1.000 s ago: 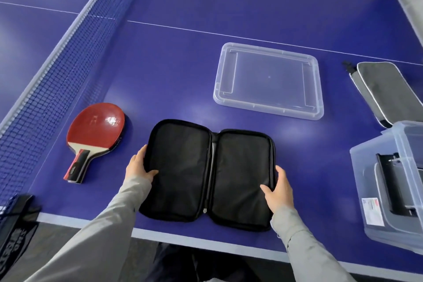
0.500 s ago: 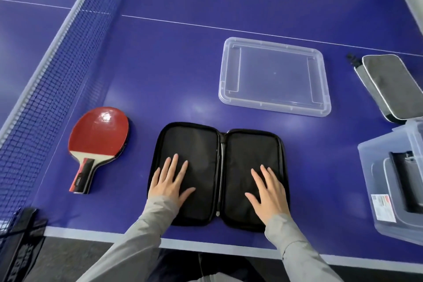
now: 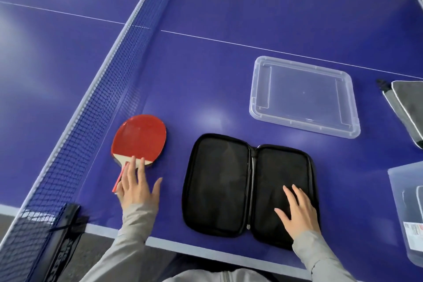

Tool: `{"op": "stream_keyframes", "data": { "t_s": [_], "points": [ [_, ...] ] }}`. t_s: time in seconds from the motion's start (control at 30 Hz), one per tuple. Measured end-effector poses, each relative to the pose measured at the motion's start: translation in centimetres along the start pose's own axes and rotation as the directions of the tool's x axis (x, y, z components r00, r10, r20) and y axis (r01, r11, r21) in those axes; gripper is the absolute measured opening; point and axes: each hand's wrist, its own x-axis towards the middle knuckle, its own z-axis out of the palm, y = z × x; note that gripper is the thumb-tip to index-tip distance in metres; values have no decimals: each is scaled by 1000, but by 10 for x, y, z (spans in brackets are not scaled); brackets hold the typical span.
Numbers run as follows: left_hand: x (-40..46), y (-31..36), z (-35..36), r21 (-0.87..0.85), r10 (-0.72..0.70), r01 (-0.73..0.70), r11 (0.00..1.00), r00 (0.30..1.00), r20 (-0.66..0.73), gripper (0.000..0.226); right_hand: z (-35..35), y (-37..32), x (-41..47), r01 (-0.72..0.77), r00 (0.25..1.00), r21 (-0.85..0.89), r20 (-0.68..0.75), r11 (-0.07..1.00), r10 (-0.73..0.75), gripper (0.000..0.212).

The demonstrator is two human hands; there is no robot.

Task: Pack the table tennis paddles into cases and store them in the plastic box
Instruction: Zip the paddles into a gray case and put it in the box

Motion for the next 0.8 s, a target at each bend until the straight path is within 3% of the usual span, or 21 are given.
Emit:
{"op": "stream_keyframes", "data": {
  "t_s": [0.1,0.2,0.3,0.43,0.8],
  "points": [
    [11,-38,-11,-50,-218,219,974,976,24,85,0,-2,-5,-35,999,-33,19,999,36,68],
    [25,-57,-11,-59,-318,330,942,936,151,86,-1,-4,-9,-71,997,-48,16,996,72,67],
    [35,-61,-6,-82,-338,367,927,909,243,73,-3,-5,-12,-97,995,-70,11,993,98,68],
    [44,-62,-1,-149,-360,405,902,896,259,53,-6,-5,-15,-120,993,-108,8,987,122,68],
    [50,-66,3,-230,-391,445,865,887,247,35,-8,-1,-26,-173,985,-146,-12,974,174,66]
  ]
}}
